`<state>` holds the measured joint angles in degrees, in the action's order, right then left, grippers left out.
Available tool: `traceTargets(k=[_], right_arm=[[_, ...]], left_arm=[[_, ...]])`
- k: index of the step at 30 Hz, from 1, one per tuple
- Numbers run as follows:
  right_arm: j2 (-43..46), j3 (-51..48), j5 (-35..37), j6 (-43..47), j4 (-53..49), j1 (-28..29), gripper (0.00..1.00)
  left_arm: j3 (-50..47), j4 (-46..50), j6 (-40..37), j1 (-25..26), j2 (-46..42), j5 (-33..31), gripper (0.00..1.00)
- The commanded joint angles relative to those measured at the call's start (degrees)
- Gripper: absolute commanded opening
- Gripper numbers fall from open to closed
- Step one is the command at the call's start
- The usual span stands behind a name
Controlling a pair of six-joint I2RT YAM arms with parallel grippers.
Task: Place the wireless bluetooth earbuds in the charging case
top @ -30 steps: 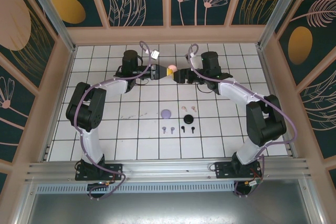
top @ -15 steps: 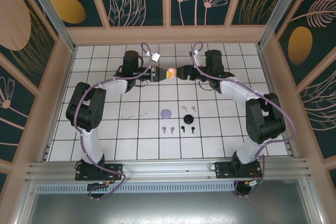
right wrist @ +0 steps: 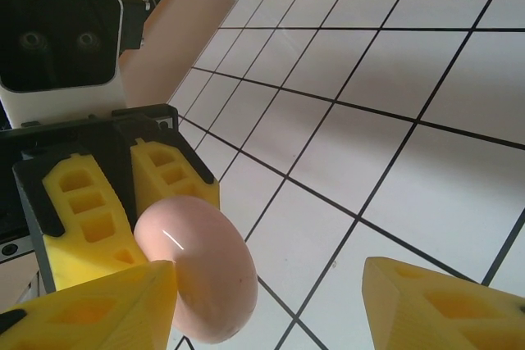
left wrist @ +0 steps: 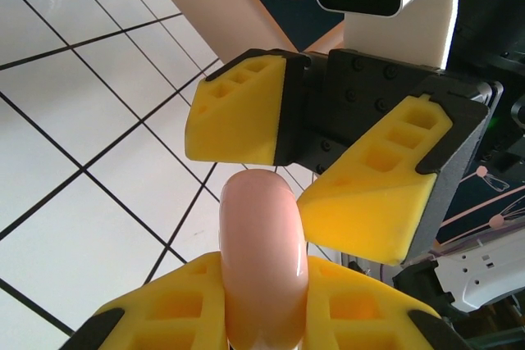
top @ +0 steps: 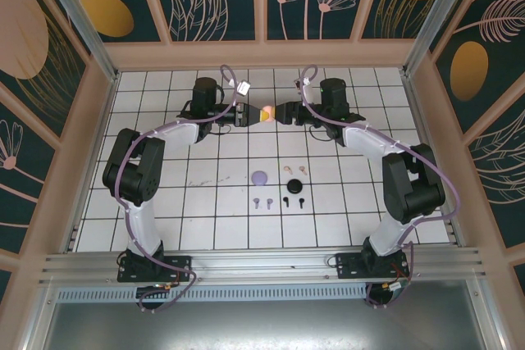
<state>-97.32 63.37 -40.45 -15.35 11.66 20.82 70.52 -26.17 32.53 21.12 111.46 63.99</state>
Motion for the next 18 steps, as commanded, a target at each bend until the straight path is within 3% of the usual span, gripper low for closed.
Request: traceTargets(k=[1, 18], right_arm=[[-0.73, -1.10, -0.89, 0.98, 0.67, 0.34, 0.62], [-5.63, 0.10, -0.94, -4.07, 2.30, -3.35, 0.55]], left_arm=[[2.04, -1.06, -0.72, 0.23, -2.53, 0.81, 0.00], [-1.14, -3.67, 0.44, 0.30, -5.96, 0.97, 0.00]])
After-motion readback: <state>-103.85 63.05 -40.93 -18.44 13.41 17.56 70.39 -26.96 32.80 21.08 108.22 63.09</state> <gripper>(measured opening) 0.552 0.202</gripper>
